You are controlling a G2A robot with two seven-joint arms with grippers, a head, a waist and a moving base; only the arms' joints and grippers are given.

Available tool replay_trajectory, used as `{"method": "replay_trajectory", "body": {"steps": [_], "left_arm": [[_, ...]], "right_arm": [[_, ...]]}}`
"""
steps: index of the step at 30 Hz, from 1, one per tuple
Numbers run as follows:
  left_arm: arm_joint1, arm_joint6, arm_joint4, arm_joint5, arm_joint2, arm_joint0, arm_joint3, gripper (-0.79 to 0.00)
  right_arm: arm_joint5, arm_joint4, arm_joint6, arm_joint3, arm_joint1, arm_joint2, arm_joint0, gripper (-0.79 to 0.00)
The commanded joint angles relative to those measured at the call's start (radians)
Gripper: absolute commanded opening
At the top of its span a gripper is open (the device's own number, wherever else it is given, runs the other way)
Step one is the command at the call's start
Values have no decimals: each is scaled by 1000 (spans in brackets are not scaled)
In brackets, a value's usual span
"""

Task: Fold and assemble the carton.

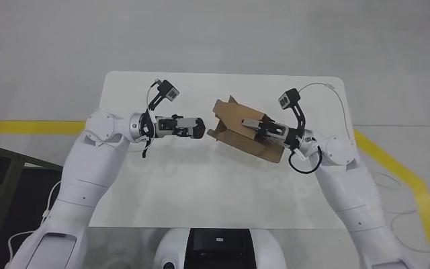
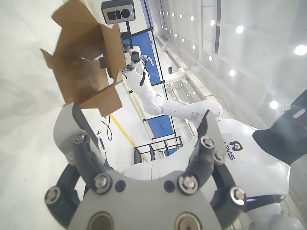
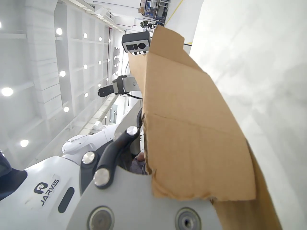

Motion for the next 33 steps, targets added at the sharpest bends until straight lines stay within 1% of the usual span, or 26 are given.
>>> {"method": "replay_trajectory", "body": {"steps": [1, 5, 8, 10, 12, 14, 17, 26, 28, 31, 33], "left_arm": [[3, 14, 14, -1, -9, 6, 1, 0], [6, 37, 63, -22, -10, 11, 8, 0], [4, 50, 86, -49, 4, 11, 22, 0], [2, 57, 98, -92, 11, 10, 35, 0], [0, 79, 110, -159, 12, 10, 49, 0], [-1, 90, 112, -199, 17, 13, 59, 0], [-2, 86, 111, -207, 22, 9, 70, 0], [-2, 86, 111, -207, 22, 9, 70, 0], [0, 131, 156, -205, 18, 16, 50, 0], [2, 214, 244, -232, 10, 30, 29, 0], [4, 262, 309, -292, 4, 36, 18, 0]], "right_arm": [[3, 12, 19, -1, 2, 8, 1, -785], [14, 46, 62, -6, 7, 24, 2, -785], [25, 66, 90, -16, 10, 35, 4, -785], [33, 78, 106, -23, 12, 42, 5, -785], [42, 83, 117, -24, 14, 46, 7, -785], [52, 80, 122, -23, 15, 46, 13, -785], [66, 68, 107, -21, 16, 40, 19, -785], [66, 68, 107, -21, 16, 40, 19, -785], [66, 68, 107, -21, 16, 40, 19, -785], [66, 68, 107, -21, 16, 40, 19, -785], [66, 68, 107, -21, 16, 40, 19, -785]]}}
